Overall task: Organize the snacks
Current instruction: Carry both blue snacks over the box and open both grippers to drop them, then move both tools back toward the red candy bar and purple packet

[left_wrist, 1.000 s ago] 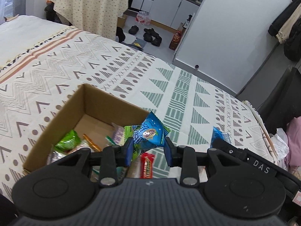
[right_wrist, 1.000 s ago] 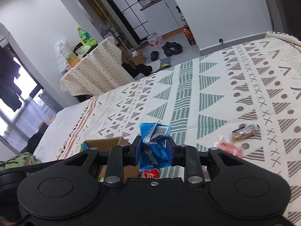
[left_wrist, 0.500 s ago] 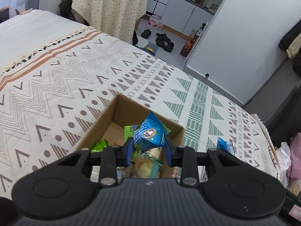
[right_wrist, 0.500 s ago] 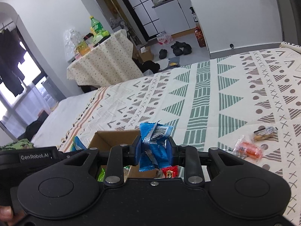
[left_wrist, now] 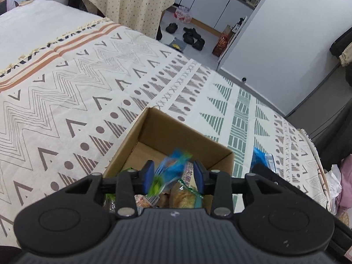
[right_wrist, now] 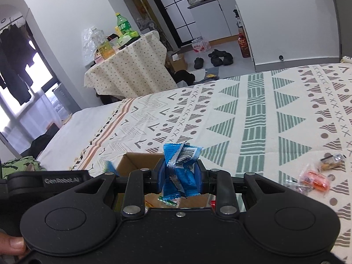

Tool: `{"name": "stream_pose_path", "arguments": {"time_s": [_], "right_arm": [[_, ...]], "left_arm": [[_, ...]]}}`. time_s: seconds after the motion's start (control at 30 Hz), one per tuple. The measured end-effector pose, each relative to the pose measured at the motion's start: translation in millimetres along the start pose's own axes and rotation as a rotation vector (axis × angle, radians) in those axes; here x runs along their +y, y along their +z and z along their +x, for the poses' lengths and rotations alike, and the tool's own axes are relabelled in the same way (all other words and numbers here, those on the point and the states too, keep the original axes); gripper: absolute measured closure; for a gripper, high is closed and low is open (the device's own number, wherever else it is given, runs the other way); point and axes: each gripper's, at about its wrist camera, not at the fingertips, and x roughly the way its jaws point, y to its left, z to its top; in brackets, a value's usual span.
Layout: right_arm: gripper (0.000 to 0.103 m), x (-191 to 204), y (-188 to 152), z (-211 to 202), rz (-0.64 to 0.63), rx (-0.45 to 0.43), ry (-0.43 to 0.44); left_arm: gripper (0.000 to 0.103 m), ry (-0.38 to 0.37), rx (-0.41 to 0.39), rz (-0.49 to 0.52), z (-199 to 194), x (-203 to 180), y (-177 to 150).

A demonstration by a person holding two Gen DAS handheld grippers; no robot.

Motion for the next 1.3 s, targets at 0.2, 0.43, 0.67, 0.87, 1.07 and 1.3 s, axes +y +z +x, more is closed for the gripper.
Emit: {"name": "stream_pose_path", "arguments": {"time_s": [0.2, 0.43, 0.67, 0.87, 1.07, 1.3], "right_arm": [[0.076, 10, 3, 13, -0.004, 0.006, 0.018], [0.055, 15, -1, 14, 0.016, 0.017, 0.128], [0.048, 8, -1, -2, 0.015, 0.021, 0.066], [0.035, 2, 1, -18, 0.012, 0.015, 0.033], [0.018, -11, 5, -38, 0.020, 0.006, 0.007], [0.009, -28, 6, -56, 0.037, -0.004, -0.007]], "left_arm": [[0.049, 0.022, 0.005, -0.011, -4, 12, 7], [0.037, 0.061, -0.001, -0.004, -11, 19, 5], [0.013, 0.091, -0.014, -0.026, -25, 14, -2], [0.008, 0.104, -0.019, -0.008, -36, 3, -9], [0.000, 0.092, -0.037, 0.016, -47, -13, -18], [0.000, 0.056, -0.052, 0.060, -55, -37, -31]]}}
